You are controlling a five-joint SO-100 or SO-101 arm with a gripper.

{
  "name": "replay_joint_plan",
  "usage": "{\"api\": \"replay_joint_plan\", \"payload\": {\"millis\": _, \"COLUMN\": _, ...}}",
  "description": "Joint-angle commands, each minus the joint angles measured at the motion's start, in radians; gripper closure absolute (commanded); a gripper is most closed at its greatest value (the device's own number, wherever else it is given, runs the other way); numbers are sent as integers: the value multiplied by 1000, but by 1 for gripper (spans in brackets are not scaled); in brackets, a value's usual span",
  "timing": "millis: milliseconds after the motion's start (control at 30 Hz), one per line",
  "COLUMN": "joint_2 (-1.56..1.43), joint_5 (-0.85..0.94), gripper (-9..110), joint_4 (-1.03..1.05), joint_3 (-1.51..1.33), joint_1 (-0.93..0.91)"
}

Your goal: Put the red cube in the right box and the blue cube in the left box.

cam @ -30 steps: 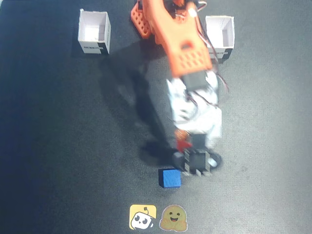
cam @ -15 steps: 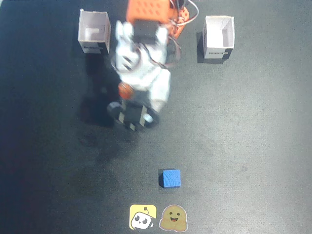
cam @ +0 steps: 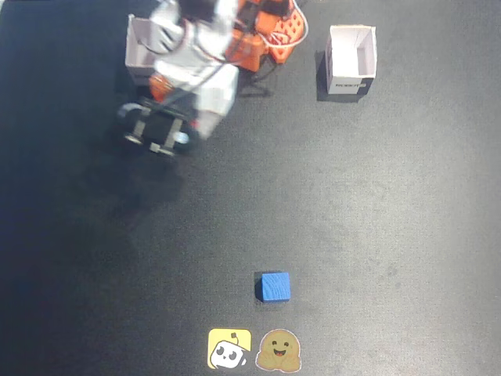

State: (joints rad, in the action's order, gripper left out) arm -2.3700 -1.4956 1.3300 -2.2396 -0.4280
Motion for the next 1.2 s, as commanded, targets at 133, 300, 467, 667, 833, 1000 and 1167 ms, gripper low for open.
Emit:
{"api": "replay_joint_plan", "payload": {"millis": 133, "joint_2": -49, "joint_5": 80, "gripper": 90, "joint_4": 5, "joint_3": -28, "joint_1": -261}}
{"api": "replay_joint_plan", "payload": {"millis": 300, "joint_2": -86, "joint_5": 75, "gripper": 89, "joint_4": -6, "joint_3": -91, "joint_1": -394}}
{"api": "replay_joint_plan", "payload": {"millis": 467, "joint_2": -175, "joint_5": 78, "gripper": 89, "joint_4": 35, "joint_3": -138, "joint_1": -509}}
{"api": "replay_joint_plan", "payload": {"millis": 667, "joint_2": -224, "joint_5": 75, "gripper": 89, "joint_4": 114, "joint_3": -138, "joint_1": -607}}
{"api": "replay_joint_plan", "payload": {"millis": 833, "joint_2": -227, "joint_5": 43, "gripper": 89, "joint_4": 160, "joint_3": -137, "joint_1": -663}}
{"api": "replay_joint_plan", "payload": {"millis": 1000, "joint_2": -219, "joint_5": -34, "gripper": 89, "joint_4": 184, "joint_3": -137, "joint_1": -698}}
{"api": "replay_joint_plan", "payload": {"millis": 1167, "joint_2": -219, "joint_5": -112, "gripper": 89, "joint_4": 204, "joint_3": -144, "joint_1": -718}}
